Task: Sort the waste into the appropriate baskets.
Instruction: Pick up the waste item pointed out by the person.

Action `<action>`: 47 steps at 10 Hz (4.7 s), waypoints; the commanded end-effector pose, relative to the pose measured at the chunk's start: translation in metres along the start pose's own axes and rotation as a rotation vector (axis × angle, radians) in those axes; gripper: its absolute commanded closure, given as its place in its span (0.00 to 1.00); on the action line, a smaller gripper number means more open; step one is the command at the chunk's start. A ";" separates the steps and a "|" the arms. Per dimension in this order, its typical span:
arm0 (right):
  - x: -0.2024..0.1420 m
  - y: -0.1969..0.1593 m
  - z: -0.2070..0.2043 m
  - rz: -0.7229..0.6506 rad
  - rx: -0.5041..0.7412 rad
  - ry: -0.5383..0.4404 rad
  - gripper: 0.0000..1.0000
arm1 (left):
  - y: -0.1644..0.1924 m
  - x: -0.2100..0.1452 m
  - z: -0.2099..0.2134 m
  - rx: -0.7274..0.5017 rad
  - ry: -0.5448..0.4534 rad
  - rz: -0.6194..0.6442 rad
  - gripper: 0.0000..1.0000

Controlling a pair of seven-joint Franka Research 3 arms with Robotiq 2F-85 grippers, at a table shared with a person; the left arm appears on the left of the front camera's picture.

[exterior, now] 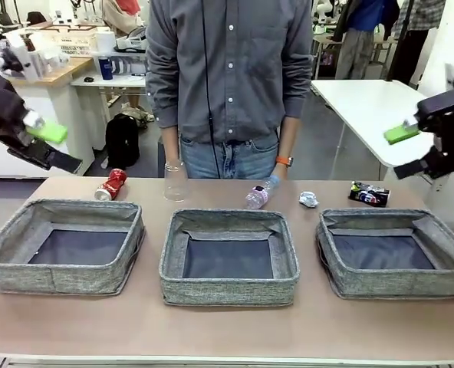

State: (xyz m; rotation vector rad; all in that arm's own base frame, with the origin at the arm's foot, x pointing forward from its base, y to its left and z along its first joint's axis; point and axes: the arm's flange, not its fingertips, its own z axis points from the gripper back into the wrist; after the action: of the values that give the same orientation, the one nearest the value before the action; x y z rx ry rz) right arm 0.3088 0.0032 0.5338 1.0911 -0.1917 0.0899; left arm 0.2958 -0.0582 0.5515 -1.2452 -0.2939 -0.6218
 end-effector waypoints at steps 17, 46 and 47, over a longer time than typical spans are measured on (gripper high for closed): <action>-0.028 -0.122 0.119 -0.341 0.186 -0.370 0.00 | 0.070 -0.082 0.099 0.000 -0.234 0.248 0.00; 0.132 -0.087 -0.188 0.210 -0.859 0.031 0.00 | 0.070 -0.082 0.099 0.000 -0.234 0.248 0.00; 0.142 -0.106 -0.193 0.218 -0.907 0.005 0.00 | 0.070 -0.082 0.099 0.000 -0.234 0.248 0.00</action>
State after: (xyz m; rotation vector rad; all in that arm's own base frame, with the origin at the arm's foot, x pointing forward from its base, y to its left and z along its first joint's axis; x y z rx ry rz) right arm 0.4635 0.1234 0.3900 0.2318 -0.2850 0.2005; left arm 0.2848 0.0699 0.4812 -1.3133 -0.3092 -0.2472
